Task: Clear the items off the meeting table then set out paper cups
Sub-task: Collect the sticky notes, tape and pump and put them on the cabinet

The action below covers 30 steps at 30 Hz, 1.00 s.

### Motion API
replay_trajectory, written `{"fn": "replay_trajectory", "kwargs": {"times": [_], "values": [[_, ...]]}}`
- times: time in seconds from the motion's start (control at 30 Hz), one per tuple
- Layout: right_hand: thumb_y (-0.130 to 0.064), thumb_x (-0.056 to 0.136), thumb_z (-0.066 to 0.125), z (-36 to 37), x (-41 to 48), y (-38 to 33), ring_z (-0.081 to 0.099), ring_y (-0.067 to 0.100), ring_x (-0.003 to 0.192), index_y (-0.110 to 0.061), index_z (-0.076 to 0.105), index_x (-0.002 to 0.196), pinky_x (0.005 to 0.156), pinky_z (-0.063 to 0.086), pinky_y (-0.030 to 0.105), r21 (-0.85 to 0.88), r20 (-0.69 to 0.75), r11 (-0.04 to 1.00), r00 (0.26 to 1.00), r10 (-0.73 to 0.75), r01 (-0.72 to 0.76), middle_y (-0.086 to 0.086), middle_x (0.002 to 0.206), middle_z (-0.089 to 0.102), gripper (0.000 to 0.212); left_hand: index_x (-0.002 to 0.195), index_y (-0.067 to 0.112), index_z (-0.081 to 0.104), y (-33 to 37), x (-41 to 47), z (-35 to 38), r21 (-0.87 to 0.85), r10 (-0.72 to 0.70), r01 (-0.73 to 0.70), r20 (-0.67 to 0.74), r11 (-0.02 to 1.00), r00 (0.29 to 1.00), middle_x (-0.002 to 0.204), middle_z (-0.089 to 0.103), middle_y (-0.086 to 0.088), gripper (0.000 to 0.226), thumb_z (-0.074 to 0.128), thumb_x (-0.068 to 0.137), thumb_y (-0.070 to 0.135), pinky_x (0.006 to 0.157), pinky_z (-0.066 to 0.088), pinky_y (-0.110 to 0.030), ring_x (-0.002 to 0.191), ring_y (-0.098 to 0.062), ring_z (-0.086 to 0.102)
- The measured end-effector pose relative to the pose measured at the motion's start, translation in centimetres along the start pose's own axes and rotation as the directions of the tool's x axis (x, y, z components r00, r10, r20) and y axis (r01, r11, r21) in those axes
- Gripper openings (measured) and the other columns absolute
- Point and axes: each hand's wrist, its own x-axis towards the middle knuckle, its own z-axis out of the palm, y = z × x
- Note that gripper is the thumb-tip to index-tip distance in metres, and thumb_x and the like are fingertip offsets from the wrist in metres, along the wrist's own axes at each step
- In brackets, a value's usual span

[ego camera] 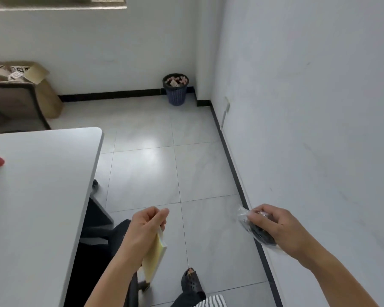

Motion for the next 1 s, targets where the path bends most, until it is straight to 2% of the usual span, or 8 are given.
{"fn": "replay_trajectory", "kwargs": {"times": [0.13, 0.23, 0.37, 0.47, 0.63, 0.77, 0.87, 1.0], "values": [[-0.046, 0.086, 0.063, -1.9, 6.1, -3.9, 0.059, 0.01, 0.065, -0.022, 0.07, 0.081, 0.067, 0.045, 0.024, 0.005, -0.004, 1.0, 1.0, -0.023, 0.023, 0.013, 0.08, 0.067, 0.025, 0.06, 0.012, 0.053, 6.2, 6.7, -0.2, 0.008, 0.08, -0.081, 0.026, 0.997, 0.996, 0.056, 0.052, 0.001, 0.038, 0.061, 0.093, 0.029, 0.064, 0.035, -0.033, 0.056, -0.017, 0.044], [-0.055, 0.077, 0.064, -2.2, 10.5, -6.4, 0.063, 0.008, 0.067, -0.024, 0.072, 0.083, 0.068, 0.046, 0.023, 0.032, 0.043, 0.999, 0.999, -0.005, 0.004, 0.008, 0.079, 0.07, 0.032, 0.058, 0.014, 0.053, 8.4, 10.7, -1.8, -0.028, 0.086, -0.086, 0.016, 0.996, 0.996, 0.055, 0.052, 0.001, 0.039, 0.062, 0.093, 0.028, 0.064, 0.034, -0.033, 0.054, -0.017, 0.043], [-0.059, 0.072, 0.062, -2.9, 18.8, -9.6, 0.065, 0.006, 0.066, -0.026, 0.072, 0.083, 0.065, 0.046, 0.02, -0.012, 0.118, 1.0, 0.993, 0.003, -0.002, 0.001, 0.076, 0.071, 0.036, 0.05, 0.022, 0.053, 8.8, 16.2, -5.2, -0.053, 0.014, -0.02, -0.11, 0.998, 0.994, 0.053, 0.051, 0.003, 0.044, 0.062, 0.093, 0.028, 0.063, 0.033, -0.034, 0.054, -0.016, 0.042], [-0.059, 0.073, 0.062, -3.0, 26.5, -12.6, 0.063, 0.003, 0.061, -0.027, 0.072, 0.084, 0.063, 0.044, 0.019, -0.055, 0.162, 0.998, 0.986, -0.026, 0.035, -0.004, 0.071, 0.07, 0.035, 0.054, 0.017, 0.054, 9.1, 20.7, -7.9, -0.1, -0.045, 0.023, -0.221, 0.995, 0.974, 0.053, 0.051, 0.0, 0.041, 0.063, 0.092, 0.028, 0.062, 0.032, -0.035, 0.055, -0.018, 0.041], [-0.055, 0.076, 0.064, -1.5, 39.9, -19.2, 0.065, 0.008, 0.067, -0.029, 0.073, 0.082, 0.068, 0.046, 0.025, -0.094, 0.262, 0.989, 0.961, -0.084, 0.112, -0.001, 0.076, 0.072, 0.028, 0.051, 0.017, 0.056, 12.4, 28.8, -10.9, -0.172, -0.096, 0.027, -0.406, 0.985, 0.909, 0.05, 0.05, 0.002, 0.042, 0.063, 0.092, 0.022, 0.062, 0.031, -0.035, 0.055, -0.018, 0.04], [-0.05, 0.081, 0.064, 1.7, 48.8, -26.2, 0.062, 0.012, 0.064, -0.024, 0.072, 0.084, 0.062, 0.045, 0.024, -0.173, 0.409, 0.962, 0.904, -0.123, 0.209, 0.004, 0.075, 0.069, 0.027, 0.052, 0.019, 0.058, 15.4, 32.7, -13.1, -0.181, -0.082, -0.009, -0.489, 0.983, 0.868, 0.052, 0.052, 0.002, 0.04, 0.063, 0.092, 0.025, 0.059, 0.036, -0.031, 0.05, -0.012, 0.045], [-0.046, 0.083, 0.066, 5.5, 53.9, -31.4, 0.06, 0.01, 0.062, -0.027, 0.071, 0.082, 0.061, 0.043, 0.027, -0.216, 0.514, 0.927, 0.843, -0.16, 0.308, 0.006, 0.073, 0.069, 0.02, 0.053, 0.019, 0.056, 14.9, 33.3, -15.3, -0.266, -0.17, 0.011, -0.582, 0.964, 0.796, 0.052, 0.051, 0.004, 0.041, 0.062, 0.092, 0.026, 0.058, 0.034, -0.03, 0.05, -0.012, 0.043], [-0.05, 0.08, 0.065, 11.6, 59.1, -36.5, 0.056, 0.004, 0.057, -0.03, 0.071, 0.082, 0.061, 0.04, 0.028, -0.214, 0.624, 0.897, 0.76, -0.179, 0.387, -0.007, 0.064, 0.066, 0.021, 0.051, 0.018, 0.056, 13.1, 33.8, -18.9, -0.388, -0.299, 0.027, -0.664, 0.921, 0.686, 0.048, 0.049, 0.004, 0.042, 0.062, 0.092, 0.024, 0.052, 0.035, -0.025, 0.046, -0.011, 0.042]]}}
